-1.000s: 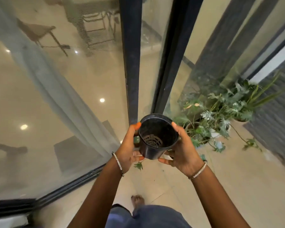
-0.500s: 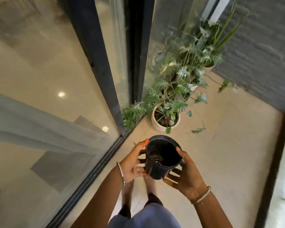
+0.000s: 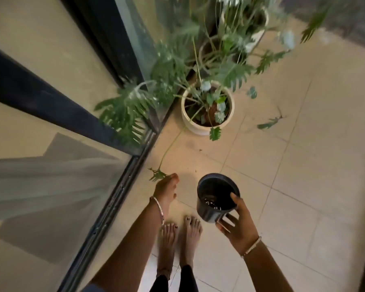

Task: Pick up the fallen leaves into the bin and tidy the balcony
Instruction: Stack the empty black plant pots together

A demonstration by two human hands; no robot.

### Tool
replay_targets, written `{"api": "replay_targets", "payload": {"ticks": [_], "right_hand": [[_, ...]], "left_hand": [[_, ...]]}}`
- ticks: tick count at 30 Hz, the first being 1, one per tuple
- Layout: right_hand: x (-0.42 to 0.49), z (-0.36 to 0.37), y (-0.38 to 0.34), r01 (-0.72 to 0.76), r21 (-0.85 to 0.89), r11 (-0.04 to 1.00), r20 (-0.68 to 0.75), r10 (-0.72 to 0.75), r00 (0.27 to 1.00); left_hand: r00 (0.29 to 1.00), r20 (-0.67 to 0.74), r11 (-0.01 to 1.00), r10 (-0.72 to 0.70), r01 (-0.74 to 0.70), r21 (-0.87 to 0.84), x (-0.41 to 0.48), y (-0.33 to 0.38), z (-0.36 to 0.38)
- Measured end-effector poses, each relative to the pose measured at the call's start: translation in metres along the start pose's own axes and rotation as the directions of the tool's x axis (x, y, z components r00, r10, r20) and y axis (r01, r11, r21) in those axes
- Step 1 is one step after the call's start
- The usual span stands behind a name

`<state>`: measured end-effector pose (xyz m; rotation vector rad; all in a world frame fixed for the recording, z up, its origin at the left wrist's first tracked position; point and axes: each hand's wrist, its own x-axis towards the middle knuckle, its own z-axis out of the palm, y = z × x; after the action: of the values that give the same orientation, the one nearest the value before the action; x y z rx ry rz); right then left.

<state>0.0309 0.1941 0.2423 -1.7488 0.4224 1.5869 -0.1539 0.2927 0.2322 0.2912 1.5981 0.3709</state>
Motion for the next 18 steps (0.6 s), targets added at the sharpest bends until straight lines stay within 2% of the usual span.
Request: {"api": "replay_targets", "payload": {"ticks": [3,5,10,14,18], "right_hand": [[0.076,0.0,0.004,0.0,0.004,1.0,-0.023,0.0,1.0],[0.119,0.005,0.008,0.005,0.004,1.0,-0.034,-0.005,0.999],[0.202,0.043,0.009,0.026,-0.041,0.999,0.008,-0.026,1.0],[0.254,0.083,-0.003,0.049,-0.069,0.996,0.09,-0.043,0.995],[0.305,0.13,-0.014,0.074,-0.038,0.997,0.174,-0.066,0.983]], "left_hand": [[0.993,0.04,0.989,0.111,-0.114,0.098,0.064,-0.001,0.012],[0.989,0.056,0.98,0.137,-0.143,0.138,0.097,0.005,0.016],[0.967,-0.041,0.962,0.25,-0.243,0.121,0.142,0.028,0.005],[0.96,-0.083,0.949,0.268,-0.278,-0.147,0.144,0.05,0.0],[0.96,-0.075,0.914,0.27,-0.28,-0.293,0.152,0.067,-0.005]]}}
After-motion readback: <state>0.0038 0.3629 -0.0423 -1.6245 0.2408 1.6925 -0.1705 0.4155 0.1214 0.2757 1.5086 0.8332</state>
